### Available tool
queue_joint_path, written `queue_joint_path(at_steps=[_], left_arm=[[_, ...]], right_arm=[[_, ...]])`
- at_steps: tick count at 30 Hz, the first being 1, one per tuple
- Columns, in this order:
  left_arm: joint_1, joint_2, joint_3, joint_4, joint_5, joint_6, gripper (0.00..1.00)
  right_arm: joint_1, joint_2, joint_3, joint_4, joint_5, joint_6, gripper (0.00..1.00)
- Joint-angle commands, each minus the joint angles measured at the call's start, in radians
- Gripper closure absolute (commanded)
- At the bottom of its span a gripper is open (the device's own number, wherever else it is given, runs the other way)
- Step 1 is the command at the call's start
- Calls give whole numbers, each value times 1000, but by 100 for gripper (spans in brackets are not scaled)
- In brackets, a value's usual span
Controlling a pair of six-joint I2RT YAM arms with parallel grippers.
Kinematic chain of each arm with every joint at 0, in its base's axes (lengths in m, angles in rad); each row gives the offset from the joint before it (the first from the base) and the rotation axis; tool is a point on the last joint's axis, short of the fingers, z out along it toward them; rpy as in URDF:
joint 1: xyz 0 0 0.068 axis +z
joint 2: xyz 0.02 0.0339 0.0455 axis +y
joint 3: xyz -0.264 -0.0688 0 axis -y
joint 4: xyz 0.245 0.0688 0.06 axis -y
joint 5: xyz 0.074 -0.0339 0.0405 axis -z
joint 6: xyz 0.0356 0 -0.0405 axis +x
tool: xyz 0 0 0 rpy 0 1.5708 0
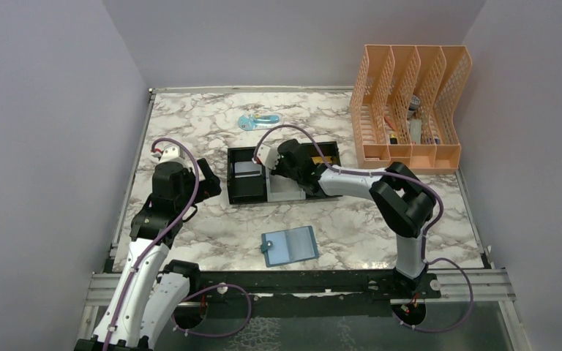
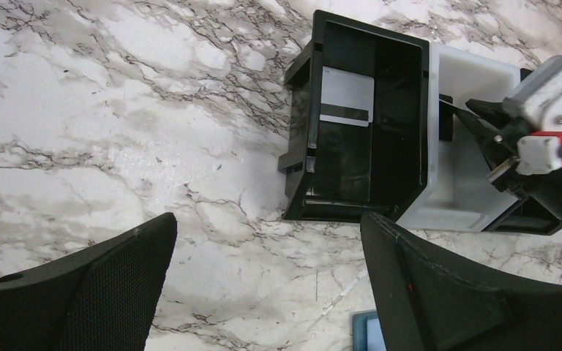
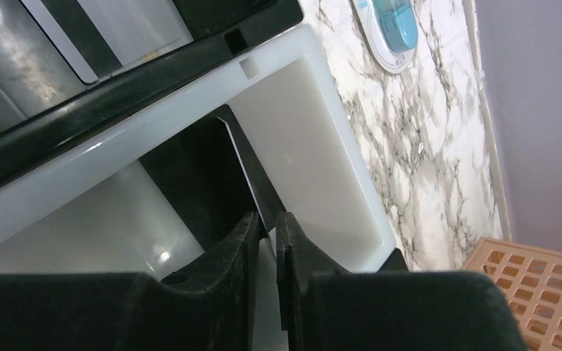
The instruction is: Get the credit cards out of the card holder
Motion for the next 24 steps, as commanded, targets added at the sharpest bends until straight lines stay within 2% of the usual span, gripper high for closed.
queue_joint_path(at_steps=[1,4,9,17,24], left_arm=[[5,-15,-6,-5,-20,4,1],[4,-16,-6,-4,-21,4,1],[5,-18,-8,-5,-20,4,1],[5,-17,-8,-4,-19,4,1],[5,-13,-10,-4,-17,5,1]], right_arm=[[3,57,26,49,56,-111,83],[3,73,24,63,46,-123,83],[3,55,-3,81,16,-123,88],[4,54,16,-19,-27,-44,78],[4,43,13,-20,-17,11,76]])
